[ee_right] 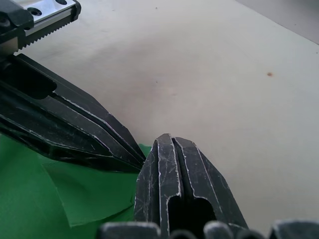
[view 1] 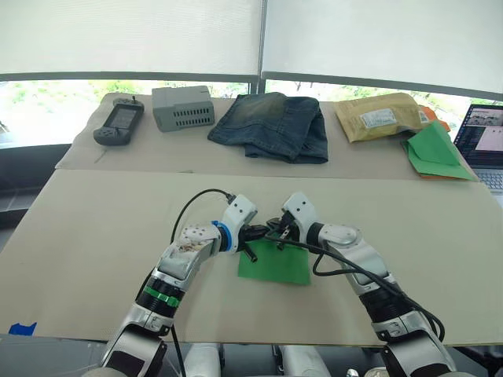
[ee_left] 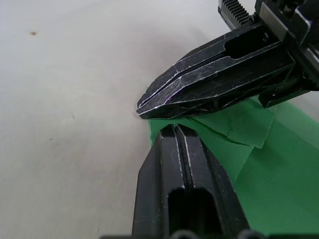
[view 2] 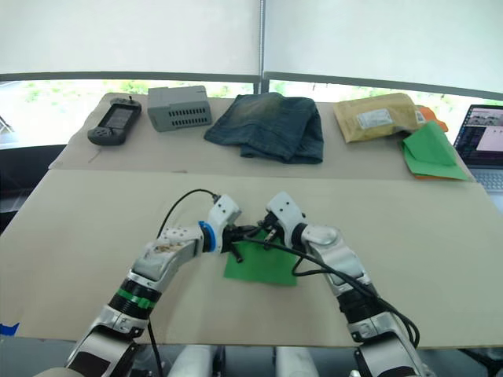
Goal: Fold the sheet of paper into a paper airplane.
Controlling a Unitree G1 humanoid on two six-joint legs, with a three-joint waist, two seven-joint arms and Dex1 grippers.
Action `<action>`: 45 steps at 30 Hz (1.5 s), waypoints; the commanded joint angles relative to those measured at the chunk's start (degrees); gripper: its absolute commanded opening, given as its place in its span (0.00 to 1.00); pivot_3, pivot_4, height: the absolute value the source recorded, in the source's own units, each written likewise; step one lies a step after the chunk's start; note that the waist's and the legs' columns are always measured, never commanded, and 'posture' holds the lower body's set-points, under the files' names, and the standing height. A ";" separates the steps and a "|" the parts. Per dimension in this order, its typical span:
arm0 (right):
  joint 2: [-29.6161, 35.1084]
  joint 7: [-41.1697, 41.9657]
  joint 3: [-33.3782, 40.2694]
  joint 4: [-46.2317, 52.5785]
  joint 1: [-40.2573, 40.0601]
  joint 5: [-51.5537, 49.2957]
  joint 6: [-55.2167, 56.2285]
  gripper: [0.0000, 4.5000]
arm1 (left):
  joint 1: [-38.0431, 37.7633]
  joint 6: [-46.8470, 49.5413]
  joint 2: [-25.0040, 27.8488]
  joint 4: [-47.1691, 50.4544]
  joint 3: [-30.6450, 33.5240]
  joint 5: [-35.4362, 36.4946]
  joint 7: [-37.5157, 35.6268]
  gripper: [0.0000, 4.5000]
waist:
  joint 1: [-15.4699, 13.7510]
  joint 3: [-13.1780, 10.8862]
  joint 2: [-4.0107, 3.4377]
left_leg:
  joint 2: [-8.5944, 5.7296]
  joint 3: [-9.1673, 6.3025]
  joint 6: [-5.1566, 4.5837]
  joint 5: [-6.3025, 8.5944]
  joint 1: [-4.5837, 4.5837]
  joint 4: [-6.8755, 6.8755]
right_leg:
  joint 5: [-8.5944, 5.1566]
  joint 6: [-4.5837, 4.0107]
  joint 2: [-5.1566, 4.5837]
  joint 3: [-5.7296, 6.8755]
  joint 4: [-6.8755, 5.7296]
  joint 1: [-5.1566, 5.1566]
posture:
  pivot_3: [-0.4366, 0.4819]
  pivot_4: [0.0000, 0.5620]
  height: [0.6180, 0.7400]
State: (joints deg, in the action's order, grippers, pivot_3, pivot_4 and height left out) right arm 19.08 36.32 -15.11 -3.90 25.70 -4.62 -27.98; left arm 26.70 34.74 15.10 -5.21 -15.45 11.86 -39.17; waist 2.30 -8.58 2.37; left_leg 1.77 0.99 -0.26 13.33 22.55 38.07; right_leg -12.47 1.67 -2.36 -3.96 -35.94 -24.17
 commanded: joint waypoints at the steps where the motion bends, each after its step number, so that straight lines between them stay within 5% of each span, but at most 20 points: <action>1: 0.65 0.36 -0.67 -0.48 -1.53 0.85 -1.43 0.00 | -2.95 1.46 1.18 -0.57 0.95 -0.30 0.61 0.00 | 0.03 0.00 0.00 | 0.00 0.00 0.00 0.00 -0.02 0.00 | 0.00 0.01 0.00 0.00 0.00 0.02 | 0.48 0.27 1.00; 15: 0.21 0.93 -1.28 -0.72 -1.81 0.81 -1.02 0.00 | -12.00 9.49 5.30 13.81 7.49 5.98 2.34 0.00 | 0.27 0.01 -0.01 | 0.06 0.05 0.00 0.00 -0.19 -0.13 | -0.08 0.03 0.01 -0.04 -0.05 0.05 | 0.48 0.27 1.00; 37: 0.69 3.41 -4.05 6.38 -1.48 3.01 -0.97 0.00 | -9.92 5.59 5.83 8.76 -1.37 1.25 1.39 0.00 | -0.11 0.01 -0.01 | 0.02 0.05 0.00 0.00 -0.17 -0.14 | -0.09 0.03 0.00 -0.04 -0.02 0.06 | 0.48 0.27 1.00; 45: -0.97 -1.36 -3.72 0.98 -1.33 5.82 -1.53 0.00 | -9.91 5.17 5.79 8.58 -1.85 1.07 1.15 0.00 | -0.07 0.16 -0.03 | 0.04 0.06 0.00 0.00 -0.28 -0.14 | -0.10 0.03 0.00 -0.04 -0.03 0.13 | 0.48 0.27 1.00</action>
State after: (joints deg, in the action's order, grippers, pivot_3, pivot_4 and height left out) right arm 17.89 36.64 -18.92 -0.59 24.58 -0.66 -28.27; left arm 18.12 38.64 20.61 6.22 -14.92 14.71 -38.21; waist 2.23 -8.42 2.34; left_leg 1.80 1.05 -0.26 13.33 22.27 37.94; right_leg -12.57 1.70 -2.36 -4.00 -35.97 -24.02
